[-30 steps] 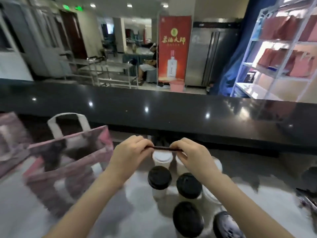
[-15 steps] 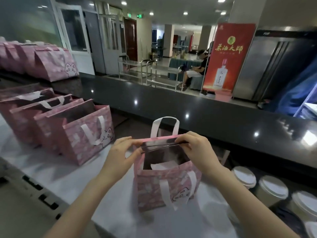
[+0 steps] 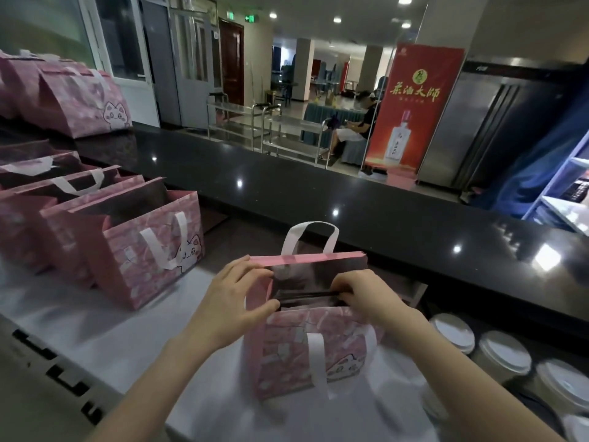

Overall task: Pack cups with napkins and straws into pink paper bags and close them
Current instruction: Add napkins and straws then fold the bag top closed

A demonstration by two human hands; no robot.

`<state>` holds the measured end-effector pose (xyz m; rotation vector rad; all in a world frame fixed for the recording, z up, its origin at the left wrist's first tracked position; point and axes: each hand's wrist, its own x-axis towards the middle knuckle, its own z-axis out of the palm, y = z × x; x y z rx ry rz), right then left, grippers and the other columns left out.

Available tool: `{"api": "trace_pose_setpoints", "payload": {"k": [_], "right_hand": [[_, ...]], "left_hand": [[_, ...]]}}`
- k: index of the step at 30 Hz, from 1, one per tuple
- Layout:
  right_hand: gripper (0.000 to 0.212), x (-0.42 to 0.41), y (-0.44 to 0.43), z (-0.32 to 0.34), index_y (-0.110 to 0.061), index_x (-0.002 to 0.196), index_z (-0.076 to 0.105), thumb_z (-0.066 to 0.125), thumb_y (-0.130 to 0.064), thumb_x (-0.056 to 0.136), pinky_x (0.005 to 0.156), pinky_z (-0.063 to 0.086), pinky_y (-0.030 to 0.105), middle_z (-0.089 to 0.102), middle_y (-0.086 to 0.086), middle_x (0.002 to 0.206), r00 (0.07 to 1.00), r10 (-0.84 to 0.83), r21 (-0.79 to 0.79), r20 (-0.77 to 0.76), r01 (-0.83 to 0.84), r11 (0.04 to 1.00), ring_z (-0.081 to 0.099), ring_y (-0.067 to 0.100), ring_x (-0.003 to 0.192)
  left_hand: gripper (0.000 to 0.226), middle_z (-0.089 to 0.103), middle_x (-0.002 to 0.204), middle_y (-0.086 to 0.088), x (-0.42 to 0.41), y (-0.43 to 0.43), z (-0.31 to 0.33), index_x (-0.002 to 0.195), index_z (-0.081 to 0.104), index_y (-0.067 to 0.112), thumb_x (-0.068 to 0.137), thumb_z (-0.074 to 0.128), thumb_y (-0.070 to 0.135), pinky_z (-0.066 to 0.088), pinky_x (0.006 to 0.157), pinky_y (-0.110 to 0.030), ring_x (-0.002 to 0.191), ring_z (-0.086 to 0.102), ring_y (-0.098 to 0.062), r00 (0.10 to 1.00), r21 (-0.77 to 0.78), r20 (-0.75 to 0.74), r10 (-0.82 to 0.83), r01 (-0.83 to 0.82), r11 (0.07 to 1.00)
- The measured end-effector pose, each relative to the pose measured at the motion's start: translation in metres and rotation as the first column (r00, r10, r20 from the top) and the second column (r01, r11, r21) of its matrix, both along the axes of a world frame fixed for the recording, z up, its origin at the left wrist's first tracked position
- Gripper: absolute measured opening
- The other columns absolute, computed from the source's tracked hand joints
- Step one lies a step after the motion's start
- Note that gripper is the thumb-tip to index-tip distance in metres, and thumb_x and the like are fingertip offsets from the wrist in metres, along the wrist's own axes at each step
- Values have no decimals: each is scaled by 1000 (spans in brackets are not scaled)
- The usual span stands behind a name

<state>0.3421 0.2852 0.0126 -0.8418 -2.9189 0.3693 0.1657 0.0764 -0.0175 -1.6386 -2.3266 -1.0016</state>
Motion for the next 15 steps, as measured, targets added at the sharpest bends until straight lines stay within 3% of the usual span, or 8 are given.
{"api": "trace_pose_setpoints", "payload": {"k": [5, 8, 11, 15], "right_hand": [[28, -5, 1, -1, -28, 108, 68, 59, -13, 86, 86, 53, 33, 69, -5, 107, 999, 41, 13, 25, -41, 999, 64, 17, 97], [35, -5, 2, -3, -25, 118, 65, 61, -13, 85, 89, 49, 26, 64, -5, 116, 997, 61, -9, -43, -61, 998, 60, 16, 105], [25, 6, 3, 0, -25, 111, 68, 62, -18, 87, 86, 49, 23, 66, -7, 108, 985, 68, -10, -158, -70, 997, 61, 11, 98], [14, 40, 7, 8, -24, 100, 71, 63, -23, 88, 82, 52, 28, 68, -9, 96, 930, 95, 28, -354, -91, 995, 60, 5, 88]], "left_hand": [[50, 43, 135, 23, -7, -4, -3, 117, 56, 36, 77, 49, 66, 17, 113, -23, 140, 16, 5, 999, -30, -2, -37, 37, 999], [43, 41, 131, 27, -7, -6, -4, 111, 53, 39, 77, 50, 66, 20, 111, -24, 137, 15, 9, 999, -27, 3, -41, 41, 999], [43, 40, 127, 28, 2, 1, 0, 109, 54, 40, 76, 49, 67, 23, 111, -27, 135, 19, 7, 1000, -5, -11, -13, 13, 1000], [50, 48, 117, 21, 29, 21, 13, 110, 60, 31, 74, 50, 65, 29, 106, -28, 130, 38, -8, 998, 110, -43, 46, -41, 993]]}}
